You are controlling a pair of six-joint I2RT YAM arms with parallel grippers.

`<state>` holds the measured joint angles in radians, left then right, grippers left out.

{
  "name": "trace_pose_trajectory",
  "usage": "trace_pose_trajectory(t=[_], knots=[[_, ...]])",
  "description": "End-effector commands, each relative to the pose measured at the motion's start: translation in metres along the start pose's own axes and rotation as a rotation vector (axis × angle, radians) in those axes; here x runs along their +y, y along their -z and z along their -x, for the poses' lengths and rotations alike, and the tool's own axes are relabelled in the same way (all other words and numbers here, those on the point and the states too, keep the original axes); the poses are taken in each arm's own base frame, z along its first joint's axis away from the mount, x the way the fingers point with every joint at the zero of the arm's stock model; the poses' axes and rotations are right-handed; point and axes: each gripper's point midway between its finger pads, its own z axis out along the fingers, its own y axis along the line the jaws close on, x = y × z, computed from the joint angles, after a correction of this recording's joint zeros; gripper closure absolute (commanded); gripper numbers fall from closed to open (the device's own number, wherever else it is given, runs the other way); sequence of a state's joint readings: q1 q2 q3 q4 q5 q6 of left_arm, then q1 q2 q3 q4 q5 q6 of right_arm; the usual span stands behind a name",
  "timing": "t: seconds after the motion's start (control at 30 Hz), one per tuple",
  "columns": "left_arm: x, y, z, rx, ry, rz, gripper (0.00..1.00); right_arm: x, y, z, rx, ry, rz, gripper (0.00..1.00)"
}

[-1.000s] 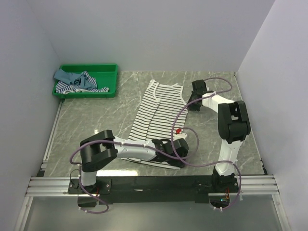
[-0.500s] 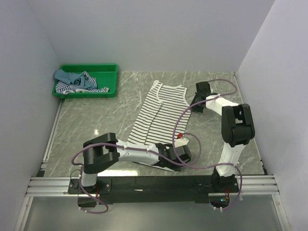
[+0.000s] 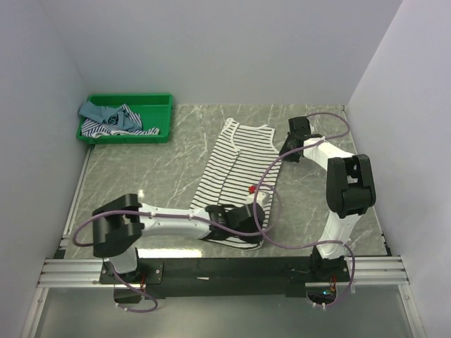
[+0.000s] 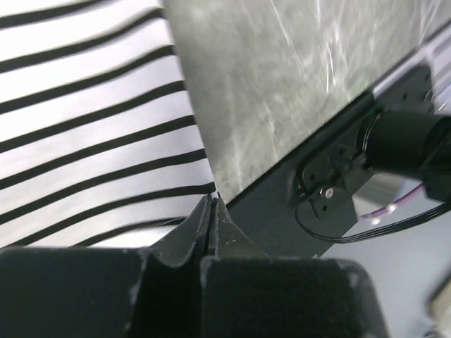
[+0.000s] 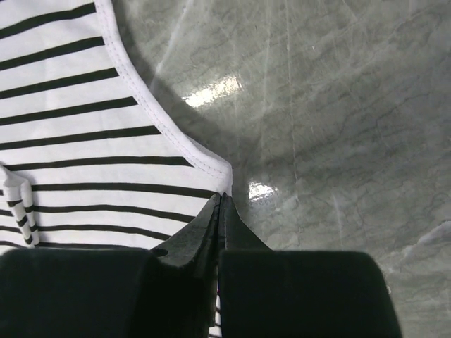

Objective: Fold and stack the tank tops
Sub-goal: Fold the tank top

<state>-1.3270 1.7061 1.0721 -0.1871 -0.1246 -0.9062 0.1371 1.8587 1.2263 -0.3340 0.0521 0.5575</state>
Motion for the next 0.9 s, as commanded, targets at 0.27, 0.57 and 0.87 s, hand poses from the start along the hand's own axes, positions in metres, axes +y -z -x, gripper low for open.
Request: trace_pose_trajectory(t=[0.27, 0.57, 0.87], knots=[[0.05, 0.036, 0.034, -0.153, 0.288, -0.027, 1.0, 0.056, 0.023, 0.033, -0.1, 0.024, 0.095, 1.0], [0.103, 0.058, 0.024, -0.187, 0.386, 0.118, 0.99, 0.12, 0.004, 0.025, -0.072, 0.075, 0.144, 1.0], [0.137, 0.07, 0.002, -0.185, 0.455, 0.22, 0.99, 0.169, -0.008, 0.014, -0.059, 0.129, 0.177, 1.0]])
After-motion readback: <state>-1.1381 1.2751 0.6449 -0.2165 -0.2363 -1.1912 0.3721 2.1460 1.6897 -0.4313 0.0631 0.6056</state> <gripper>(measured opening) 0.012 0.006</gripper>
